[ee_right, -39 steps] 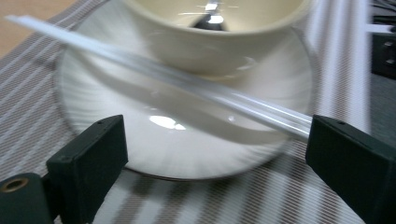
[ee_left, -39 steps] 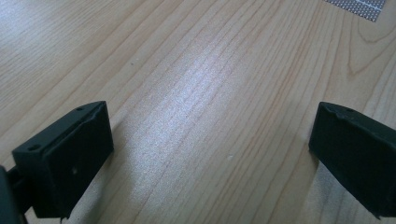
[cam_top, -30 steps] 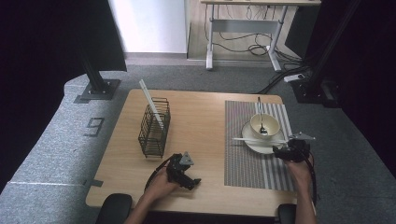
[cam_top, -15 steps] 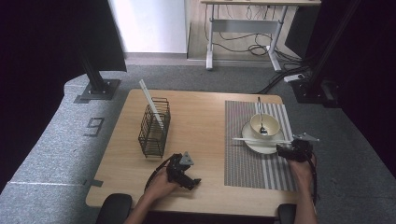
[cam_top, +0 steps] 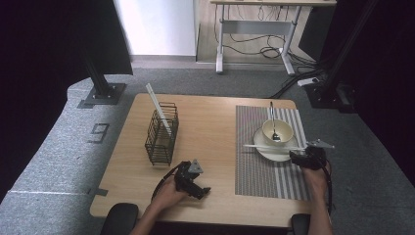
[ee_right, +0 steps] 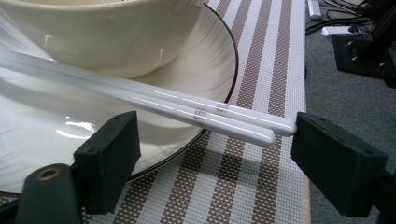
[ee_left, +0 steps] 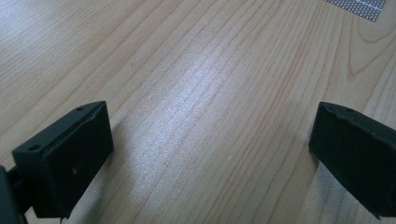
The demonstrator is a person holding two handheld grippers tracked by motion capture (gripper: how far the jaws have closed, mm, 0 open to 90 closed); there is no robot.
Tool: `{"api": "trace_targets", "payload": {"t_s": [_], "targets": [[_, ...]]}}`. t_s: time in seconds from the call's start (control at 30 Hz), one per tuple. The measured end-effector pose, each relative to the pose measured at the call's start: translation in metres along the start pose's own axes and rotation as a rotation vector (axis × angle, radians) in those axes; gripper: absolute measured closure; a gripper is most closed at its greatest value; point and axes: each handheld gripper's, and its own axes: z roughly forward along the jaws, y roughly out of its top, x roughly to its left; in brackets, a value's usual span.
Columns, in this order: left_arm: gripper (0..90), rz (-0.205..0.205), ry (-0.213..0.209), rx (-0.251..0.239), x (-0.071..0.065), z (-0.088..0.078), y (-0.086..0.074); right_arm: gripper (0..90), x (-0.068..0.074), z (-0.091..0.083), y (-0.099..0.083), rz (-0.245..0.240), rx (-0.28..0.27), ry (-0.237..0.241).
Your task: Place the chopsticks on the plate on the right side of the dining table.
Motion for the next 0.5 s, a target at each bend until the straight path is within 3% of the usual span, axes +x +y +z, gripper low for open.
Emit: {"api": "trace_targets", "payload": {"t_s": [0.5], "targets": [[0.0, 0.0, 0.0, 0.0, 0.0, 0.0, 0.0, 22.3, 0.0034, -0.0002, 0.0012, -0.015, 0.004, -0.003]]}}
